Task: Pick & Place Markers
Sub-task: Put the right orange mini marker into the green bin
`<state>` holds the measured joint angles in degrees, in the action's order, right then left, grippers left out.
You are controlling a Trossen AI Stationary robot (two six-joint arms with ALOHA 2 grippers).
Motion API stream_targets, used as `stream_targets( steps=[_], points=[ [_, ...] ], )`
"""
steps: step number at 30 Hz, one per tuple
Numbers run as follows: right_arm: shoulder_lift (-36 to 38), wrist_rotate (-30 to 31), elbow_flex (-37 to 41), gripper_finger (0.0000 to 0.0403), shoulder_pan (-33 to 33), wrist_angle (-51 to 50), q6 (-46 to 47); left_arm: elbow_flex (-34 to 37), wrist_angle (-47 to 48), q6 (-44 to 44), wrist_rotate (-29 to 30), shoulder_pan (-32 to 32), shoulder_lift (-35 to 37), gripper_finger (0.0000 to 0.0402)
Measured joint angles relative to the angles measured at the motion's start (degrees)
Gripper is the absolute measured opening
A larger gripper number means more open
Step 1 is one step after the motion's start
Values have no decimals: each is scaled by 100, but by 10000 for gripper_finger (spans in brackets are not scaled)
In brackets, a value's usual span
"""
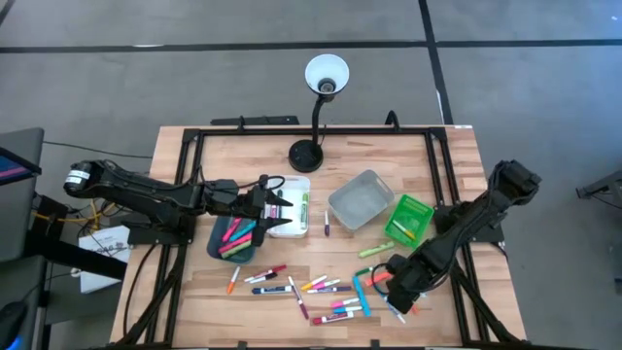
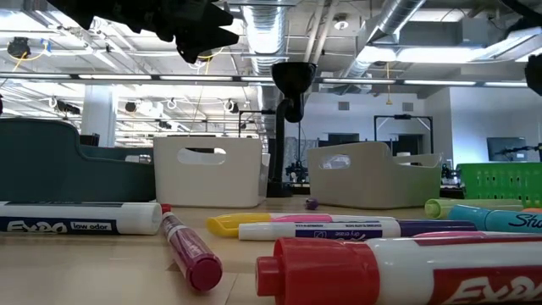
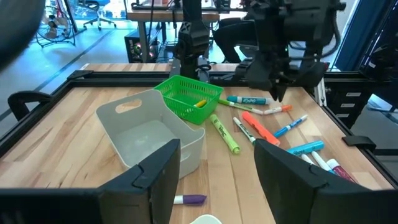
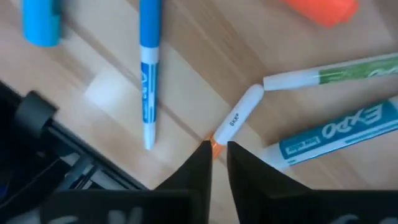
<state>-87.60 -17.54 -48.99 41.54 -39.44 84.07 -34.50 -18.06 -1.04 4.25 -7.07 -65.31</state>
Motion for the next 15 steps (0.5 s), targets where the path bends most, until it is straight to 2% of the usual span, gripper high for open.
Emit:
stream_targets(
  steps=[9, 15],
  points=[
    [-759, -45, 0, 119, 63, 271, -1, 0, 0, 0, 0, 0, -1, 202],
    [-1200, -124, -50, 125, 68, 197, -270, 0, 0, 0, 0, 0, 1, 202]
  ],
)
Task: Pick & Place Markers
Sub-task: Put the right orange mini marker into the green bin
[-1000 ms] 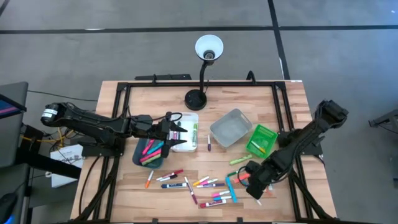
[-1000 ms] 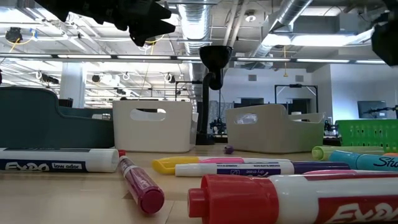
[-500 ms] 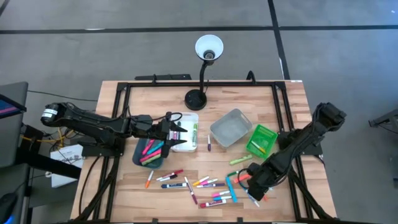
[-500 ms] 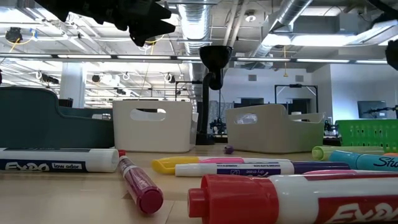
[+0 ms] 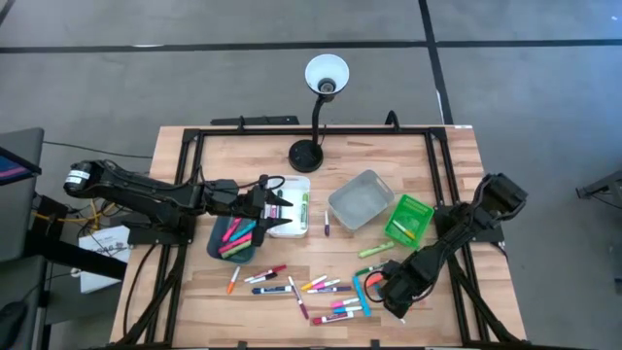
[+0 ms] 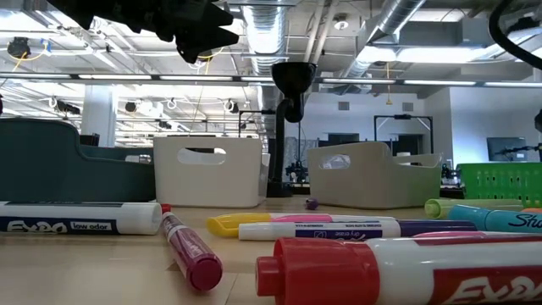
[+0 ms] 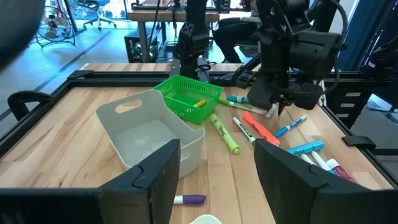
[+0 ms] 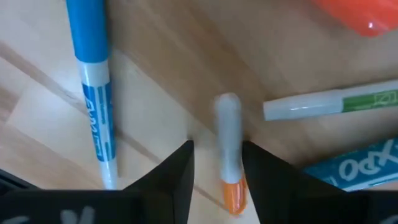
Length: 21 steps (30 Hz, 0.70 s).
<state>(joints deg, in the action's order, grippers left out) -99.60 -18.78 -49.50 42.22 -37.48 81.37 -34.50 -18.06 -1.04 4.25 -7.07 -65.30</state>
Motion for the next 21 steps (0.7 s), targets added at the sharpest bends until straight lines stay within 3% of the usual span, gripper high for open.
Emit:
stream_targets(
  steps=[10, 18, 21],
  points=[
    [204, 127, 62, 19, -31, 7, -251, 0, 2, 2, 0, 0, 0, 202],
    [1065, 781, 72, 42, -182, 145, -242, 0, 2, 0, -2, 0, 0, 202],
    [1495, 1177, 70, 34, -224, 103, -361, 0, 1, 2, -2, 0, 0, 202]
  ],
)
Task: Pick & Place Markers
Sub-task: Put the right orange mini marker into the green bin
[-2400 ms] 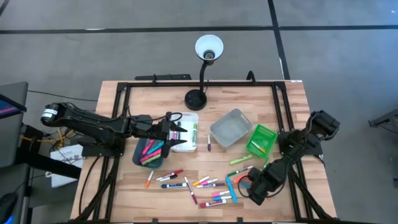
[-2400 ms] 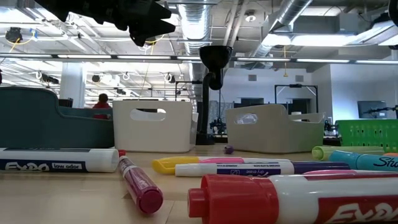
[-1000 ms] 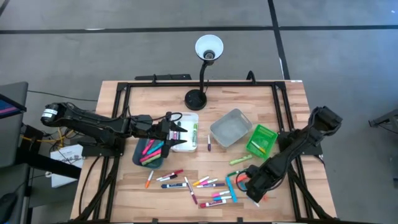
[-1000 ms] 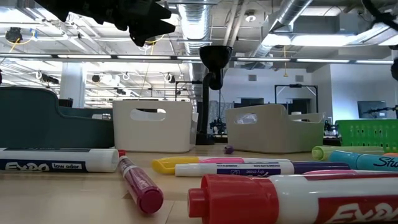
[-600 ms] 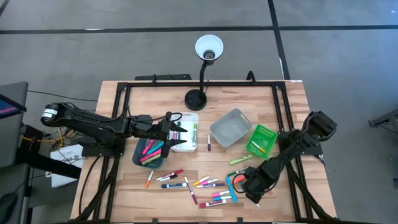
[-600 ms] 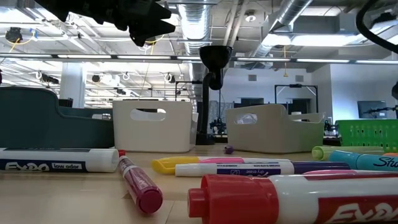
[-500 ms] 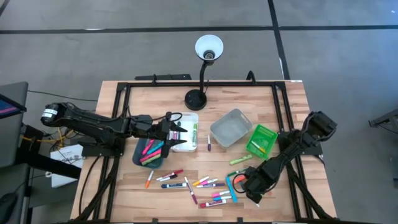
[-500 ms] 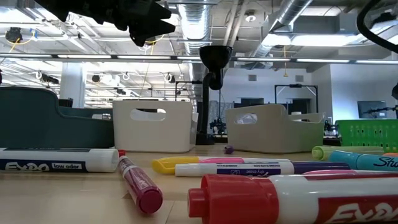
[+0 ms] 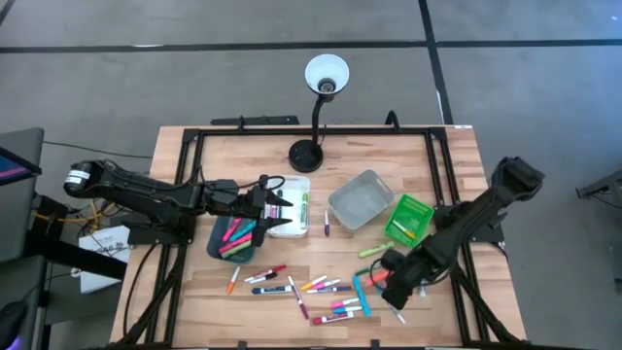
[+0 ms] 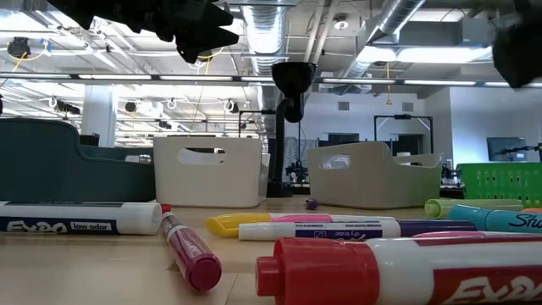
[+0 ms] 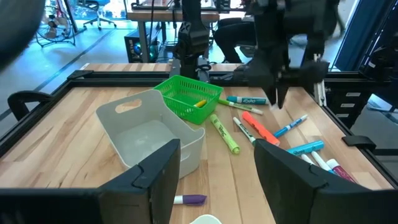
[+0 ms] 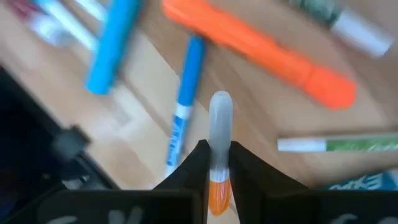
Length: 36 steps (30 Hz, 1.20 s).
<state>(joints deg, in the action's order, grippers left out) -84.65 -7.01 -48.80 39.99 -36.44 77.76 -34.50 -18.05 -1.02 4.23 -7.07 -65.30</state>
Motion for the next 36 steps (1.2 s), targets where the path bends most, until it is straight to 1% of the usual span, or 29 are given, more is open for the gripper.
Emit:
stream_targets(
  steps=[3, 7, 10, 14, 18, 21, 26, 28, 32, 34, 36],
  points=[
    [427, 729, 0, 18, 0, -138, -365, 0, 0, -1, 1, 0, 0, 202],
    [954, 1840, -11, 17, -30, -729, -537, 0, -1, -2, 0, 0, -1, 202],
    [1209, 2189, -11, 29, -165, -1553, -622, 0, -1, -2, 0, 0, 0, 202],
    [1339, 2227, -11, 33, -518, -2698, -868, 0, -1, -2, 0, 0, 0, 202],
    [1336, 2426, -11, 21, -954, -3318, -1348, 0, -1, -7, 1, 0, 0, 202],
    [1336, 2652, -11, 22, -1308, -3337, -1719, 0, -1, -10, 1, 0, 0, 202],
    [1123, 2622, 176, 32, -1843, -3304, -2052, 0, -1, -15, 0, 0, 0, 202],
    [991, 2598, 269, 29, -1996, -3013, -2246, 0, -1, -15, 0, 0, 0, 202],
    [688, 2154, 348, 25, -2246, -2551, -2707, 0, -1, -11, 0, 0, 0, 202],
    [517, 1876, 348, 33, -2333, -2505, -2862, 0, -1, -9, 0, 0, 0, 202],
    [343, 1730, 348, 45, -2380, -2485, -2990, 0, -1, -8, 0, 0, 0, 202]
  ],
)
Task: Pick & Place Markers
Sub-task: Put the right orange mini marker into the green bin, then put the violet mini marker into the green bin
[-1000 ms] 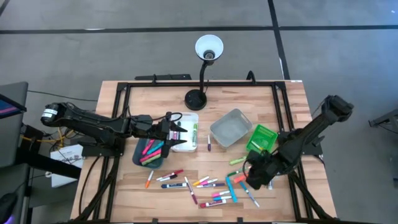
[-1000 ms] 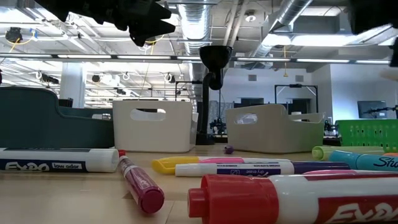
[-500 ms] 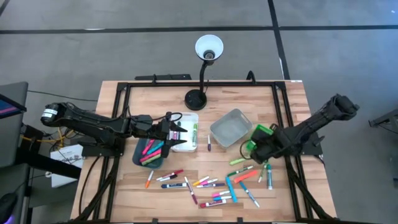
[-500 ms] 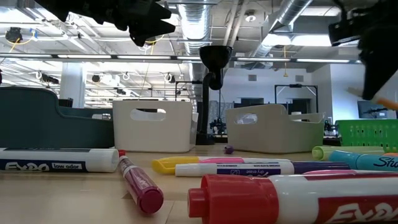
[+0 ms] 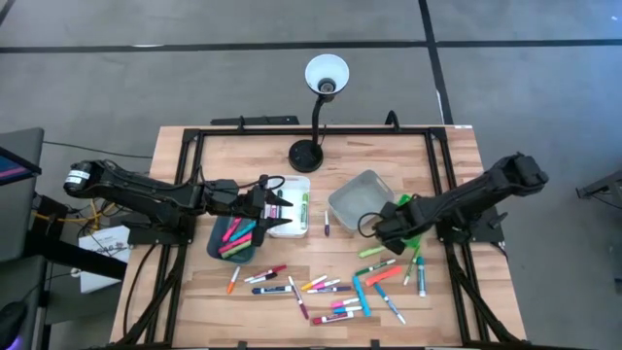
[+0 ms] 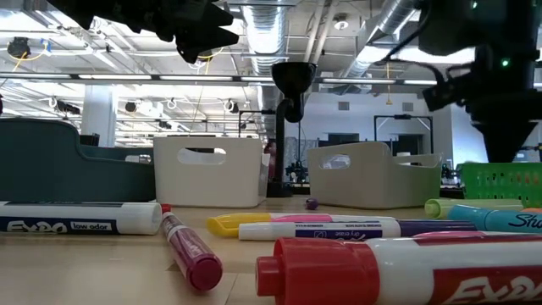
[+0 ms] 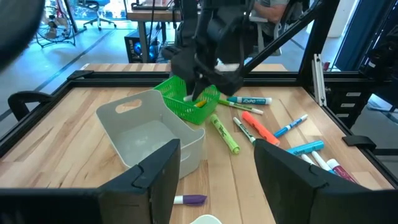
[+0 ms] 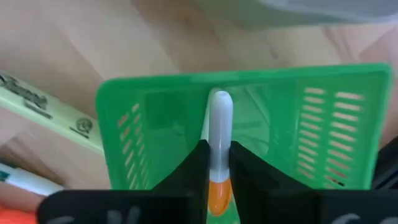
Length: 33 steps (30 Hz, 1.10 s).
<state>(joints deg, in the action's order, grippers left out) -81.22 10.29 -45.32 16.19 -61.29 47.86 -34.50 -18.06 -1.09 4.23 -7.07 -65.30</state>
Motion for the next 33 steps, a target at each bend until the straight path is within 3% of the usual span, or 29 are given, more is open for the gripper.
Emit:
stream_targets(
  steps=[8, 15, 25, 29, 33],
  points=[
    [-573, -138, 0, 74, -22, 8, -36, 0, 0, 3, 0, 0, 0, 202],
    [-618, -396, -74, 101, -22, -69, -146, 0, 0, 3, 0, 0, -2, 202],
    [-611, -391, -1471, 126, -22, -1406, -138, 0, 0, 3, 1, 0, 0, 202],
    [-609, -368, -2077, 120, -9, -919, -138, 0, 0, 3, 0, 0, -2, 202],
    [-606, -358, -2214, 119, -9, 667, -206, 0, 0, 3, 0, 0, 0, 202]
  ],
)
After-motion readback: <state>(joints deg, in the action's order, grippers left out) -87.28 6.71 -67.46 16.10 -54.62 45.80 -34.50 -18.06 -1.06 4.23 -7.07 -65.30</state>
